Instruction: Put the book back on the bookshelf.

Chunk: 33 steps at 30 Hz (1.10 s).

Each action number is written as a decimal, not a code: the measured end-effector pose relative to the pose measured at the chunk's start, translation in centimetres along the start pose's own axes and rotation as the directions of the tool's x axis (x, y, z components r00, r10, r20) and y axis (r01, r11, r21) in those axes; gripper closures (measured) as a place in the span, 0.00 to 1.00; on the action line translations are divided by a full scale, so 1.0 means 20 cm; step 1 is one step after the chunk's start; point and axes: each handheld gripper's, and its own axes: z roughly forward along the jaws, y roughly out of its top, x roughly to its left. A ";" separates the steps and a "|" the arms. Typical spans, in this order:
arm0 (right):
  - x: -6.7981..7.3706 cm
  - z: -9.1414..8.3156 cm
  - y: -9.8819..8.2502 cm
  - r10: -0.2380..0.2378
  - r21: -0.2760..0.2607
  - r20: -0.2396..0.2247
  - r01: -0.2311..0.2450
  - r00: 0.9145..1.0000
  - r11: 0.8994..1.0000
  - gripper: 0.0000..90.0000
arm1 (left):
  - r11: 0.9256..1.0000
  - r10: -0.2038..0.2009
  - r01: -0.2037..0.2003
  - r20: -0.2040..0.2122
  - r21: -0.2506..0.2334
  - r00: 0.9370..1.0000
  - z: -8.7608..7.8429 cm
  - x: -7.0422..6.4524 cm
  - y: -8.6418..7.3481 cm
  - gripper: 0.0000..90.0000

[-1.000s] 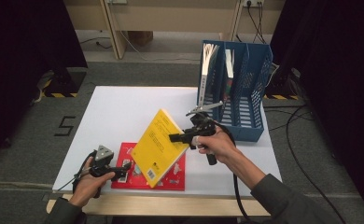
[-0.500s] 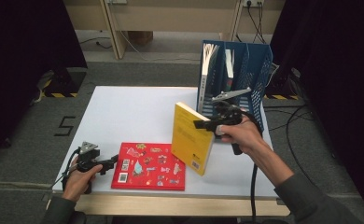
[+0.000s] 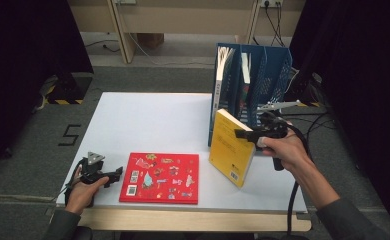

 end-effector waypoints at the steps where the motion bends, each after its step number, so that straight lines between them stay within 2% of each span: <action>1: -0.01 -0.01 -0.02 0.016 0.004 -0.009 -0.016 1.000 1.000 0.83 | 1.000 0.001 -0.001 0.002 -0.001 1.000 0.00 0.00 0.00 0.16; 5: -0.04 -0.03 -0.05 0.061 0.025 -0.025 -0.061 0.998 0.998 0.80 | 1.000 0.002 -0.002 0.004 -0.001 1.000 0.00 0.00 0.00 0.16; 7: -0.05 -0.02 -0.06 0.087 0.045 -0.031 -0.086 0.996 0.995 0.77 | 1.000 0.001 -0.001 0.004 -0.002 1.000 0.00 -0.01 0.00 0.16; 10: -0.07 -0.01 -0.06 0.106 0.057 -0.031 -0.104 0.994 0.993 0.77 | 1.000 0.004 -0.004 0.005 -0.001 1.000 0.00 0.00 0.00 0.16; 13: -0.08 0.01 -0.06 0.107 0.065 -0.035 -0.104 0.994 0.992 0.78 | 1.000 0.004 -0.004 0.006 -0.001 1.000 0.00 0.00 0.00 0.16; 15: -0.08 0.00 -0.06 0.091 0.060 -0.020 -0.090 0.996 0.994 0.81 | 1.000 0.004 -0.004 0.008 -0.001 1.000 0.00 0.00 0.00 0.16; 19: -0.08 -0.02 -0.07 0.110 -0.019 -0.065 -0.112 0.992 0.994 0.84 | 1.000 -0.001 0.001 0.012 -0.004 1.000 0.00 0.00 0.00 0.16; 22: -0.10 -0.08 -0.07 0.146 -0.113 -0.096 -0.157 0.985 0.981 0.84 | 1.000 0.002 -0.002 0.012 0.000 1.000 0.00 0.00 0.00 0.16; 24: -0.10 -0.14 -0.06 0.143 -0.168 -0.101 -0.158 0.985 0.973 0.84 | 1.000 -0.001 0.001 0.013 -0.002 1.000 0.00 0.00 0.00 0.16; 25: -0.10 -0.18 -0.05 0.147 -0.200 -0.093 -0.163 0.985 0.966 0.84 | 1.000 -0.003 0.003 0.012 -0.002 1.000 0.00 0.00 0.00 0.16; 26: -0.10 -0.21 -0.04 0.138 -0.212 -0.097 -0.156 0.986 0.965 0.84 | 1.000 -0.003 0.003 0.011 -0.002 1.000 0.00 0.00 0.00 0.16; 27: -0.11 -0.26 -0.03 0.146 -0.252 -0.082 -0.162 0.986 0.954 0.84 | 1.000 -0.005 0.005 0.011 -0.002 1.000 0.00 0.00 0.00 0.16; 28: -0.11 -0.29 -0.02 0.145 -0.263 -0.086 -0.163 0.986 0.951 0.84 | 1.000 -0.006 0.006 0.011 -0.002 1.000 0.00 0.00 0.00 0.16; 29: -0.12 -0.33 -0.01 0.152 -0.293 -0.076 -0.168 0.985 0.941 0.84 | 1.000 -0.006 0.006 0.010 -0.002 1.000 0.00 0.00 0.00 0.16; 31: -0.15 -0.39 0.01 0.161 -0.317 -0.063 -0.173 0.985 0.933 0.84 | 1.000 -0.011 0.011 0.009 -0.003 1.000 0.00 0.00 0.00 0.16; 32: -0.17 -0.42 0.02 0.175 -0.344 -0.040 -0.178 0.984 0.922 0.84 | 1.000 -0.011 0.011 0.010 -0.003 1.000 0.00 0.00 0.00 0.16; 33: -0.19 -0.44 0.03 0.180 -0.338 -0.031 -0.180 0.983 0.924 0.84 | 1.000 -0.012 0.012 0.009 -0.003 1.000 0.00 0.00 0.00 0.16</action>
